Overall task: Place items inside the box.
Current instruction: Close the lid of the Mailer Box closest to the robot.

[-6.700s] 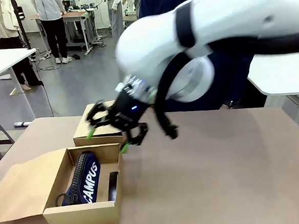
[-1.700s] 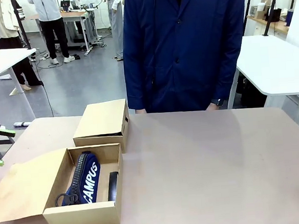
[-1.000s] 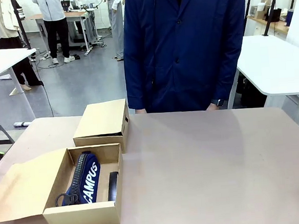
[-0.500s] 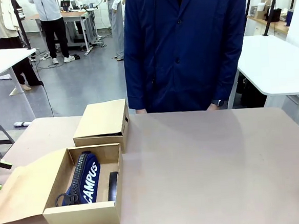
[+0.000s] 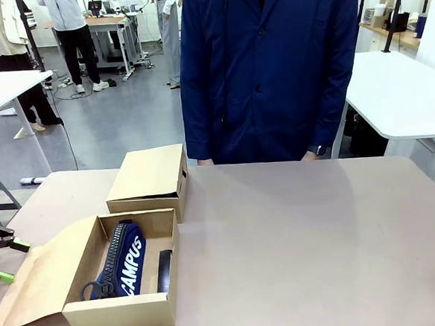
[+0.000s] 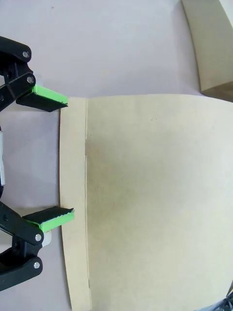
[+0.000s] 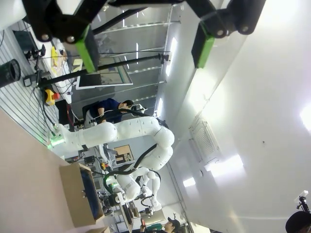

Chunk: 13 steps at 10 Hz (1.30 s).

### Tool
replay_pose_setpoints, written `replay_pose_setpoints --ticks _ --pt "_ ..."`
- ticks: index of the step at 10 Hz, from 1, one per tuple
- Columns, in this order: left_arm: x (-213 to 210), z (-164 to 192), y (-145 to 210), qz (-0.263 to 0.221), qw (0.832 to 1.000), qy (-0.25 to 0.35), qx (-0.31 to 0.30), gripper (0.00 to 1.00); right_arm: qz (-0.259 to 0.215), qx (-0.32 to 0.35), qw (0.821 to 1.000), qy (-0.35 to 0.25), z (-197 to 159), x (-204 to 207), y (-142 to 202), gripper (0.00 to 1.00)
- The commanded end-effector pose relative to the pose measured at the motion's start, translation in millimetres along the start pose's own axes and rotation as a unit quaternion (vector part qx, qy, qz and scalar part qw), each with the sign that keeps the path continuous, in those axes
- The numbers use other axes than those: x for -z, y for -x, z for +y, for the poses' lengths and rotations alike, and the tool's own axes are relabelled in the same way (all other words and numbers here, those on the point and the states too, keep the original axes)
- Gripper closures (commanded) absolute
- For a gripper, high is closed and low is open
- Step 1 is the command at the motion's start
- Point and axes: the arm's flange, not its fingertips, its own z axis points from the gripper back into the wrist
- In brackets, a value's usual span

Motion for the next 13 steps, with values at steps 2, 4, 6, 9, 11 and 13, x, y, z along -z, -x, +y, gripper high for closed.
replay_pose_setpoints --ticks 2,4,6,9,11,13 --pt "-5 -4 8 0.015 1.0 -0.014 0.019 0.0 -0.003 0.01 1.0 -0.001 3 1 3 0.0" --pt "-12 -4 16 0.057 0.998 -0.025 0.027 0.0 -0.003 0.01 1.0 -0.001 3 1 3 0.0" --pt "-17 -2 19 0.075 0.996 -0.036 0.031 0.0 -0.003 0.01 1.0 -0.001 3 1 3 0.0" --pt "-15 -3 20 0.067 0.997 -0.032 0.035 0.0 -0.003 0.01 1.0 -0.001 3 1 3 0.0" --pt "-3 -5 15 0.037 0.998 -0.019 0.051 0.0 -0.003 0.01 1.0 -0.001 3 1 3 0.0" --pt "8 -8 9 0.02 0.998 0.004 0.065 0.0 -0.003 0.01 1.0 -0.001 3 1 3 0.0"
